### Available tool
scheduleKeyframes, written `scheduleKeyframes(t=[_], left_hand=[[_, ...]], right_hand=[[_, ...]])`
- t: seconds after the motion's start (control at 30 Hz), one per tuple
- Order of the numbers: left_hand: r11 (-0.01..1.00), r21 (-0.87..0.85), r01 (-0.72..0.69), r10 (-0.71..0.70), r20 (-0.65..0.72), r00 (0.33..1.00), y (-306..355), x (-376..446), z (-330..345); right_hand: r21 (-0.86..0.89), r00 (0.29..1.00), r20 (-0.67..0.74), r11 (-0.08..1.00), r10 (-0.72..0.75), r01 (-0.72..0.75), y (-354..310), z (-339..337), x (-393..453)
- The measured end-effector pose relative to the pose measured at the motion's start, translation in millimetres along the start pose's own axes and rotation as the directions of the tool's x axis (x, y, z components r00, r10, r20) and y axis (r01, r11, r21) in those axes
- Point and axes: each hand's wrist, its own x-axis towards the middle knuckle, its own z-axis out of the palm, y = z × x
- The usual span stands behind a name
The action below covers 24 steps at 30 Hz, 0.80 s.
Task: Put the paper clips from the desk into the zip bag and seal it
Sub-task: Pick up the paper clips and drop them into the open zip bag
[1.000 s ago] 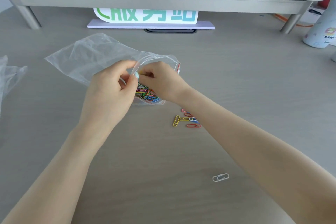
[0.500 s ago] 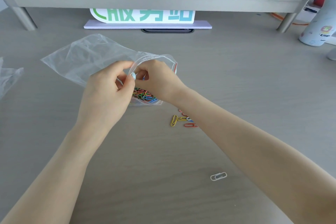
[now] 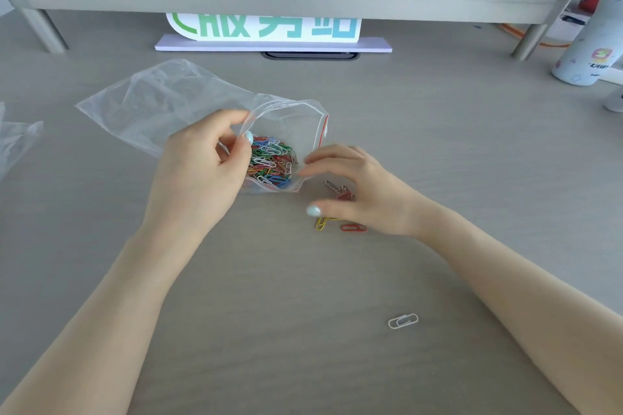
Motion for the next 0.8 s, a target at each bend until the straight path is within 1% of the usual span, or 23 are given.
scheduleKeyframes(t=[0.2,0.27,0.33,0.4,0.43,0.6,0.7,0.77,0.8], left_hand=[[1.000,0.001,-0.002,0.003,-0.002,1.000,0.6,-1.0,0.4],[1.000,0.004,0.001,-0.001,-0.002,1.000,0.1,-1.2,1.0],[1.000,0.006,0.006,-0.006,0.006,1.000,-0.1,-1.6,2.9],[1.000,0.013,0.006,-0.006,0.016,1.000,-0.7,-2.1,4.7],[1.000,0.018,0.006,-0.006,0.021,1.000,-0.8,-2.4,5.5],[0.999,0.024,0.021,-0.021,0.018,1.000,-1.9,-2.5,6.3],[0.999,0.017,0.027,-0.027,0.015,1.000,-2.4,-2.3,6.7],[1.000,0.010,0.024,-0.024,0.015,1.000,-2.4,-2.6,6.8],[1.000,0.008,0.024,-0.024,0.014,1.000,-2.4,-2.4,6.8]], right_hand=[[-0.111,0.980,0.193,0.994,0.045,-0.024,7.5,-30.3,-72.2],[-0.202,0.968,0.243,0.979,0.063,-0.013,7.5,-29.6,-91.6],[-0.311,0.965,0.256,0.950,0.057,0.026,7.2,-24.7,-104.6],[-0.373,0.973,0.230,0.926,0.030,0.060,6.7,-20.2,-108.2],[-0.382,0.978,0.205,0.923,0.030,0.052,7.4,-18.4,-107.1],[-0.343,0.988,0.040,0.931,0.151,-0.128,21.0,-15.4,-84.5],[-0.298,0.980,-0.095,0.934,0.178,-0.198,34.2,-16.4,-68.5],[-0.248,0.968,-0.141,0.939,0.206,-0.236,40.4,-20.8,-60.8],[-0.231,0.968,-0.138,0.943,0.212,-0.240,43.5,-24.1,-59.0]])
